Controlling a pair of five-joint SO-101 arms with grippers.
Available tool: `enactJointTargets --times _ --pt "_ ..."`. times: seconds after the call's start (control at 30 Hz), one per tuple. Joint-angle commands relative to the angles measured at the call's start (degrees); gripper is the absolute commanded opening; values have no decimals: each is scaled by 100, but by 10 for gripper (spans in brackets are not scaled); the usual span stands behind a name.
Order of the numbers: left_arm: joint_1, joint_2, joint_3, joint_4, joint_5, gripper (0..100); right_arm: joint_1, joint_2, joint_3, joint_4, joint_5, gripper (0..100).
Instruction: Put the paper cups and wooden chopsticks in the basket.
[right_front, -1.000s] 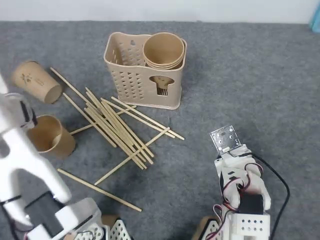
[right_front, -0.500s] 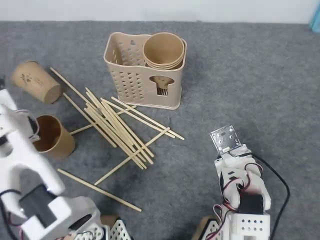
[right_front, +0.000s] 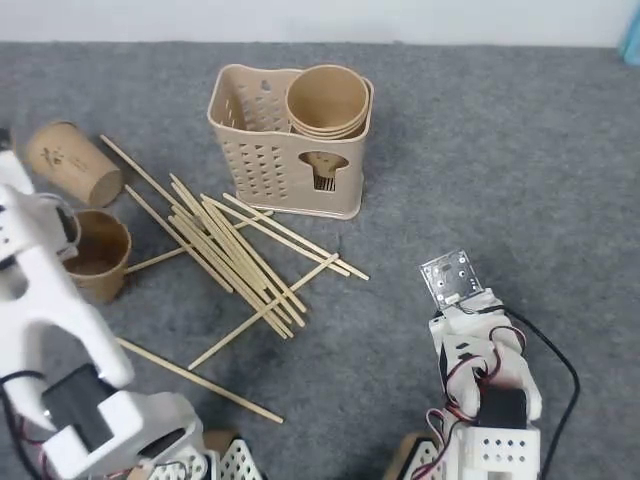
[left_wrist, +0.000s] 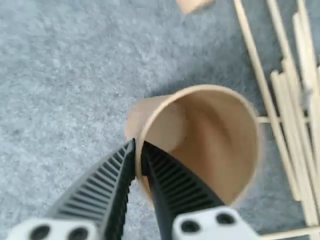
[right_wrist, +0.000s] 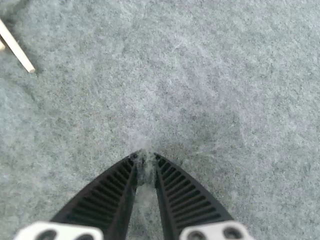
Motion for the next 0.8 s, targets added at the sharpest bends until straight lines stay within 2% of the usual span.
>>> enactJointTargets --times 0.0,0.3,0.47,0.6,0.67,0.77 --pt "70 -44 -1156 703 440 11 48 -75 9 13 53 8" --pt "677 -44 -2642 1785 879 11 48 -75 9 -4 53 8" --pt "1046 -44 -3626 1925 1916 11 48 -75 18 -4 53 8" --pt "1512 -35 -4356 1925 3112 12 48 -75 26 -4 62 8" --pt "1864 -35 -4681 1925 3692 12 48 -75 26 -4 62 8" --pt "2620 -9 -5121 1899 4079 13 48 -75 26 -13 62 8"
